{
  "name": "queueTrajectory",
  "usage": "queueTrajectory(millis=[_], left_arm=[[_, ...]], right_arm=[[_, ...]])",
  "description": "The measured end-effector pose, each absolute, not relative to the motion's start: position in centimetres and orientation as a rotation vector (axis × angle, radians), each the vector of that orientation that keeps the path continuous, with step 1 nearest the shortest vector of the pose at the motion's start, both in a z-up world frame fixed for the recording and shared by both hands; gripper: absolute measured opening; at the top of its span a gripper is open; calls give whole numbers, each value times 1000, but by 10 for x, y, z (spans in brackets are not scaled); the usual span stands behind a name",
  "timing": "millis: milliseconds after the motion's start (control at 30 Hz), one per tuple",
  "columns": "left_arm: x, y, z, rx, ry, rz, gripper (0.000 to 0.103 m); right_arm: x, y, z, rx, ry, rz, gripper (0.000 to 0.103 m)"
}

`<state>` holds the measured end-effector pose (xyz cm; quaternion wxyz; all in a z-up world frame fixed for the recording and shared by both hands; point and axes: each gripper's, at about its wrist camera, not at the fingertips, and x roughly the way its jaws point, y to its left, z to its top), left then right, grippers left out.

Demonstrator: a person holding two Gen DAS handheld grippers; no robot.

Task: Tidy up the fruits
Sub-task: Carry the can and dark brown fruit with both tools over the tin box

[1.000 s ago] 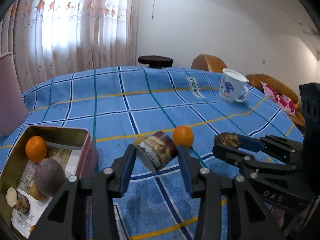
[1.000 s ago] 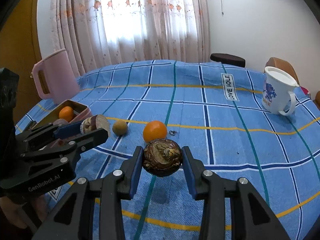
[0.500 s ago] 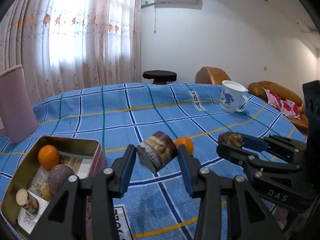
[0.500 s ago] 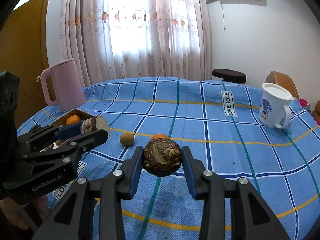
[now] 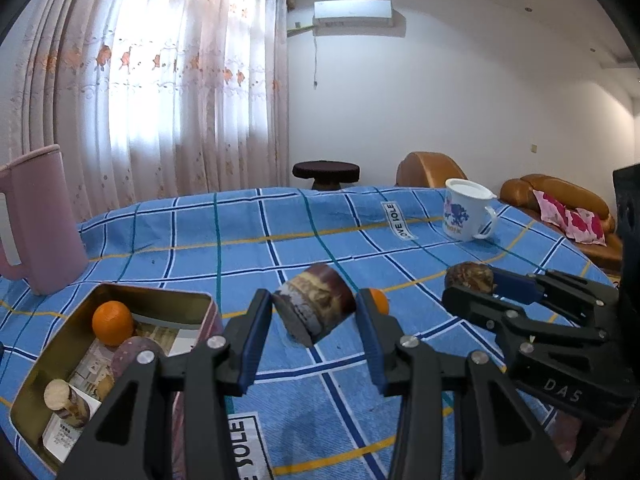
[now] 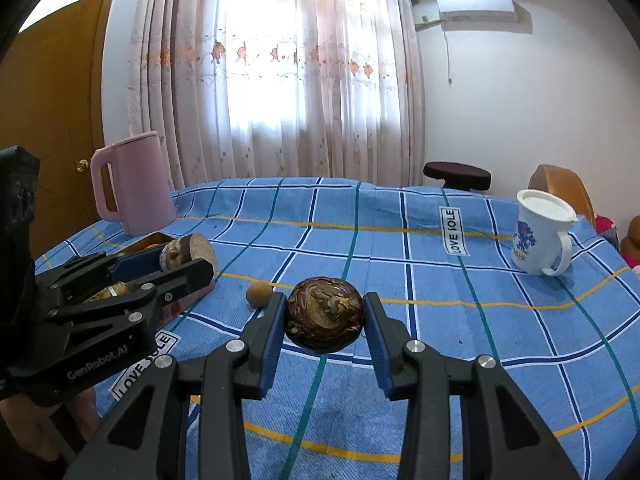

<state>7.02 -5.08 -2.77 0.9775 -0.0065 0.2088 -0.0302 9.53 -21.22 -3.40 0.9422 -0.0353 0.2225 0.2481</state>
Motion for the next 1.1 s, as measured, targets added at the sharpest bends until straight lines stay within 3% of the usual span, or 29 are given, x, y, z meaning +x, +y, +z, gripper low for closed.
queueTrajectory(millis=[633,1100], left_arm=[[50,-24,-24,-35,387,-10,45],[31,37,-17,-84,408,96,45]], right_arm=[[82,-199,-23,-111,379,513,41],[78,-126,3,-141,368,686,41]])
